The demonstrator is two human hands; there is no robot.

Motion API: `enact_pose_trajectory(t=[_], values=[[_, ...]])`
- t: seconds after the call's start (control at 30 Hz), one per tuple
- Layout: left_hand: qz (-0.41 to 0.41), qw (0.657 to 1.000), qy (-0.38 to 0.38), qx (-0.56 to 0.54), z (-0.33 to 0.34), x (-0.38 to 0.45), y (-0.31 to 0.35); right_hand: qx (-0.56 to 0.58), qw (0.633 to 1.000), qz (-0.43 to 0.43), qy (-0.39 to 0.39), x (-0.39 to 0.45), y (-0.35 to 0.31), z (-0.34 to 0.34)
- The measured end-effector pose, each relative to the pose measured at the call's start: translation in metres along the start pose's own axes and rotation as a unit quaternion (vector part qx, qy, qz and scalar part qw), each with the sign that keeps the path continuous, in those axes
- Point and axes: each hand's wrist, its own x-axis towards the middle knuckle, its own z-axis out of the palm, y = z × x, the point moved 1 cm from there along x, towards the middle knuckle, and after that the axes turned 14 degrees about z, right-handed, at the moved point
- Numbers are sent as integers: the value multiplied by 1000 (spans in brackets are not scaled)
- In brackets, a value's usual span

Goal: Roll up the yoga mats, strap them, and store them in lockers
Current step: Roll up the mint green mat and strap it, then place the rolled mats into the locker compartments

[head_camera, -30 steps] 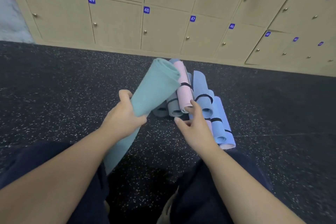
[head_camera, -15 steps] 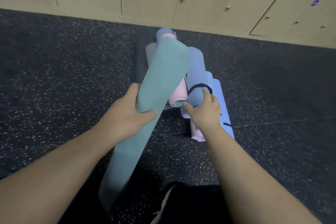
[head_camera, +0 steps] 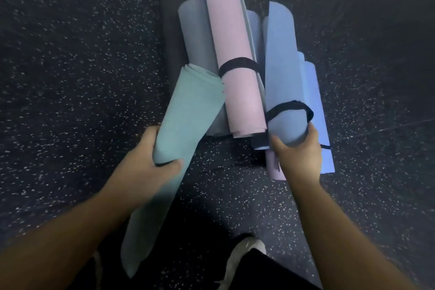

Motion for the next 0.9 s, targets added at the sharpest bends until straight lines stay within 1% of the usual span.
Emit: enact_pose_trajectory(t=[0.13, 0.2, 0.3, 0.4, 0.53, 0.67, 0.8, 0.9], values=[[-31, 999, -1, -44, 12, -1, 13, 43, 998, 16, 44, -21, -1, -1], [-46, 997, -5, -66, 12, -12, 25, 58, 997, 36, 45, -50, 1, -13], [-59, 994, -2, -91, -2, -24, 52, 67, 996, 52, 23, -95, -2, -44], [-45, 993, 16, -108, -31, -29, 100, 66, 998, 12, -13, -132, -24, -83], [-14, 989, 67, -133, -95, -34, 181, 68, 991, -74, -92, -183, -98, -138], [20, 980, 123, -158, -175, -58, 273, 85, 970, -156, -168, -239, -194, -204], [71, 971, 160, -164, -260, -92, 362, 91, 947, -234, -200, -302, -281, -273], [107, 962, 187, -171, -317, -117, 414, 107, 937, -259, -210, -351, -330, -308]])
